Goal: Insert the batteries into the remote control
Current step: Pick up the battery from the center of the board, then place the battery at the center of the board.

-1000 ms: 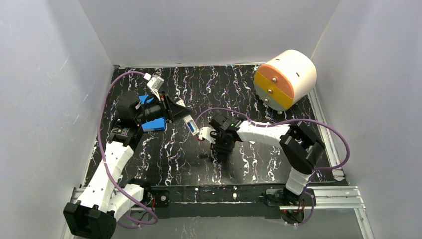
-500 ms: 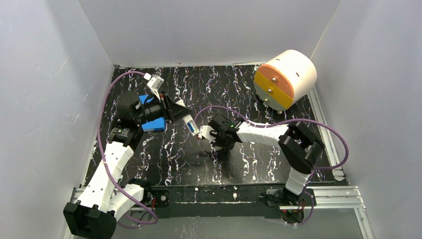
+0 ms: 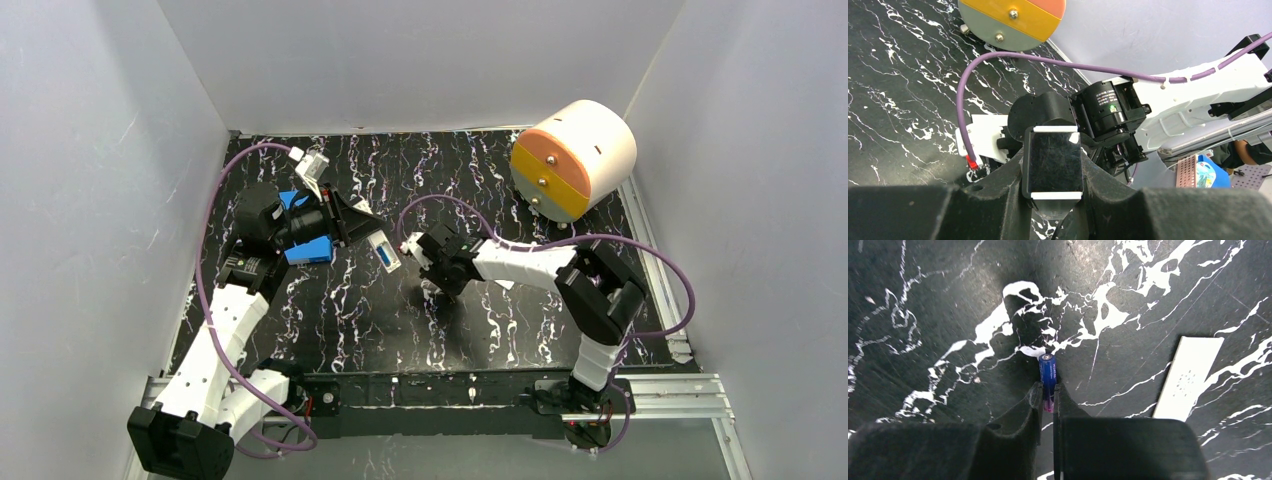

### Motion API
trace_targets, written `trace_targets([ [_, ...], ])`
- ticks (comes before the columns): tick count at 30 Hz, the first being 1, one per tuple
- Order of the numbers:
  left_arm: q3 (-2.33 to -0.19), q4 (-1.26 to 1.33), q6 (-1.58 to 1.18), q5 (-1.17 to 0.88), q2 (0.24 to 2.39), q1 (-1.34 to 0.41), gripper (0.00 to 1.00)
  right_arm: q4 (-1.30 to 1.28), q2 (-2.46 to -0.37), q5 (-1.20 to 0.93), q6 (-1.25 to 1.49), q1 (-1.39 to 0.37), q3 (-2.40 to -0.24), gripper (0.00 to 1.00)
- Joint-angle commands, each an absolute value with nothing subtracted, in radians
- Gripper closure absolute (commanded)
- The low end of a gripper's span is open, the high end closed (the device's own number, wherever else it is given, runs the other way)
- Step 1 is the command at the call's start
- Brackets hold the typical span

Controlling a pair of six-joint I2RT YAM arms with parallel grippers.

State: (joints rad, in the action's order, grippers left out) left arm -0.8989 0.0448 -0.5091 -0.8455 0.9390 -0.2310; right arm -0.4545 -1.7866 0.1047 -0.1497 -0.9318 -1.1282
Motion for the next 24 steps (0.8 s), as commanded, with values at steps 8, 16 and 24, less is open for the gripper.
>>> trace_targets([
  [8,-0.928,0.067,-0.534,-0.845,0.914,-0.225,0.99,-0.258,-1.555,-0.067,0.185,-0.828,-1.026,0.96],
  [16,-0.927,0.073,-0.547,-0.855,0.923,-0.225,0.99,0.092,-1.237,-0.352,0.087,-0.803,-0.786,0.95],
  [24,-0.936,0.08,-0.553,-0.851,0.942,-0.225,0.99,0.241,-0.999,-0.353,-0.05,-0.803,-0.695,0.95],
])
